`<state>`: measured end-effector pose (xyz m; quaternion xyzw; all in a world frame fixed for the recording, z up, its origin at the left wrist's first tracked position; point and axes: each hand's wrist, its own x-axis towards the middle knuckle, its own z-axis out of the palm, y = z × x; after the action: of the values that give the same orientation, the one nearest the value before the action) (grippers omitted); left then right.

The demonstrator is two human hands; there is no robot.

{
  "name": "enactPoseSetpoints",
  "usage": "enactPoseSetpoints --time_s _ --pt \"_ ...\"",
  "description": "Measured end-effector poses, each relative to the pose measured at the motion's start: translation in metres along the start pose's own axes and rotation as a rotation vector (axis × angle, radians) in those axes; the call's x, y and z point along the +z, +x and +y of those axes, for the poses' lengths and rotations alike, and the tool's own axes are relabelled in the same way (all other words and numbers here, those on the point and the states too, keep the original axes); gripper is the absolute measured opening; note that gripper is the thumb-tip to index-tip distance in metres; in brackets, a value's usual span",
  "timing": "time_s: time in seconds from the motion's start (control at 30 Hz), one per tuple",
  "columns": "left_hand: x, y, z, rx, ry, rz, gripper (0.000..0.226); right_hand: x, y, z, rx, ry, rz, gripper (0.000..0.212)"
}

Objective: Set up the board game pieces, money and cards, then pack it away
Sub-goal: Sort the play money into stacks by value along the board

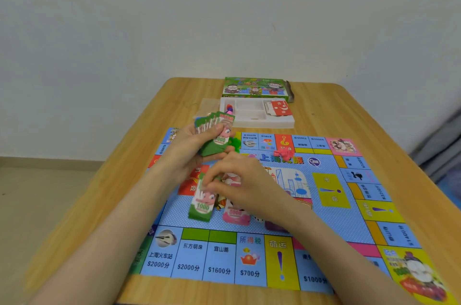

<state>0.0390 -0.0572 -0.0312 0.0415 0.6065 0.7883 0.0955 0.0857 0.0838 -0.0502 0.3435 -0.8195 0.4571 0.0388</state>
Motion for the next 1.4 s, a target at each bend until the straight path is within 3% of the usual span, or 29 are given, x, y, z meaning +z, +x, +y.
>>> enactPoseSetpoints --time_s 0.43,0.6,0.8,1.03,1.1,1.33,1.4 --pt "0.002 -0.003 0.001 -0.016 0.021 -0.012 0.012 0.011 -0.001 0.008 -0.117 -0.458 -0.146 0.008" --pt "0.001 -0.002 0.001 -0.013 0.005 -0.005 0.011 0.012 -0.003 0.008 -0.143 -0.485 -0.07 0.009" --pt "0.003 -0.003 0.002 -0.011 0.008 -0.001 0.01 0.012 -0.006 0.001 -0.085 -0.518 -0.209 0.048" --pt "0.003 -0.004 0.003 -0.02 0.007 0.004 0.009 0.011 -0.006 -0.002 -0.118 -0.47 -0.207 0.044" --pt "0.003 -0.003 0.002 -0.024 -0.004 0.012 0.009 0.011 -0.004 -0.003 -0.139 -0.43 -0.133 0.036" --pt "0.003 -0.003 0.0 -0.01 0.079 -0.019 0.029 0.0 0.002 -0.003 -0.056 -0.201 0.555 0.004" --pt "0.004 -0.004 0.0 -0.029 0.112 -0.057 0.03 -0.005 0.002 -0.001 0.047 -0.176 0.65 0.012"
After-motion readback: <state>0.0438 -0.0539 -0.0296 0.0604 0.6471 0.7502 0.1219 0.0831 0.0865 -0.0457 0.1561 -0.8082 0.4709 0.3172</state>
